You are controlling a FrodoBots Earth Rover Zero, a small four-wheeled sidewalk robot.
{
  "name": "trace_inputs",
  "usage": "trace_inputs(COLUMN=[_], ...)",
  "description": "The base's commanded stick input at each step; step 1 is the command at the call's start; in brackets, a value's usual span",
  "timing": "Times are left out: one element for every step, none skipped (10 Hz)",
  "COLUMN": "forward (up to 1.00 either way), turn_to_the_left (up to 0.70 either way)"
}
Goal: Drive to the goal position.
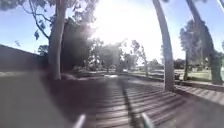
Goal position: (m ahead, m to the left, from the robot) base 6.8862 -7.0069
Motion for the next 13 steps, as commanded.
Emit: trace_inputs(forward=[1.0,1.0,1.0,1.0,1.0,1.0,1.0,1.0,1.0,1.0,1.0,1.0,1.0], turn_to_the_left=[0.0,0.0,0.0,0.0,-0.07,-0.24,0.0,0.0,0.0,0.0,0.0,0.0,0.0])
